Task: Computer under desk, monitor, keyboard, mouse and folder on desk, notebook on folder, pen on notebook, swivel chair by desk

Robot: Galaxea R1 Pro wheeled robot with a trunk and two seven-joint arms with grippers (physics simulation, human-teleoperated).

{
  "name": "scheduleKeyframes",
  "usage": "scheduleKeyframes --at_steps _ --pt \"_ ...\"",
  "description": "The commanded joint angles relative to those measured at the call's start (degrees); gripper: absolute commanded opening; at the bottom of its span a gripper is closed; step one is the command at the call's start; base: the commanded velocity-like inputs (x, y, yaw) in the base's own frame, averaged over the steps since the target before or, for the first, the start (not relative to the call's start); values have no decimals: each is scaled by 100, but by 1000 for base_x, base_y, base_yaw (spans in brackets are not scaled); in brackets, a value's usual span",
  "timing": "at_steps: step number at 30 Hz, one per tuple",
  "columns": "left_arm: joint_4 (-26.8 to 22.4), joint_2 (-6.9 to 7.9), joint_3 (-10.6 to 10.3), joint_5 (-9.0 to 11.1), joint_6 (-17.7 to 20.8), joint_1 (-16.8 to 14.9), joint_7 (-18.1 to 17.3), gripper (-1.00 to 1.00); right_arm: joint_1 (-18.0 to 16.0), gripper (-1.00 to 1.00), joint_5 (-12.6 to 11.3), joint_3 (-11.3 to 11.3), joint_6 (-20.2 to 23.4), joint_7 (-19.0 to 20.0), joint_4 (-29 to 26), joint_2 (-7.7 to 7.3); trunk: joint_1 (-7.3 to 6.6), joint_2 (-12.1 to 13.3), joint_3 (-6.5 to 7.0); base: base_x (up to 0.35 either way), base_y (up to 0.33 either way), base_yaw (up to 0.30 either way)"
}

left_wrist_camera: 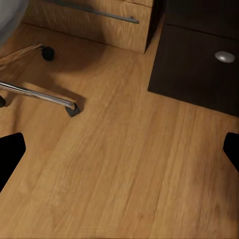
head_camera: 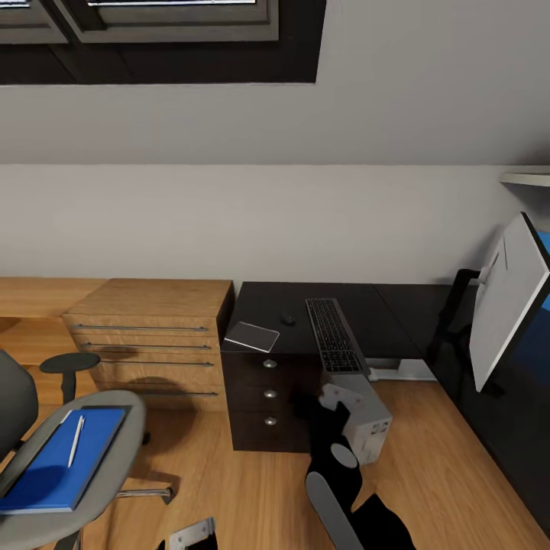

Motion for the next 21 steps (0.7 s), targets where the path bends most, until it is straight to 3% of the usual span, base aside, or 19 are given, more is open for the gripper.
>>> scheduleKeyframes --at_steps 1,8,21 --pt "-37 2 -16 60 -63 1 19 100 1 100 -16 39 31 -42 -41 0 0 -3 -5 0 0 0" --pt "-263 0 -12 65 -217 7 6 100 22 100 3 264 13 -67 -89 -5 0 -3 -5 0 0 0" --pt "-525 0 -11 62 -223 8 1 100 26 100 20 304 10 -83 -116 2 -285 518 229 0 0 0"
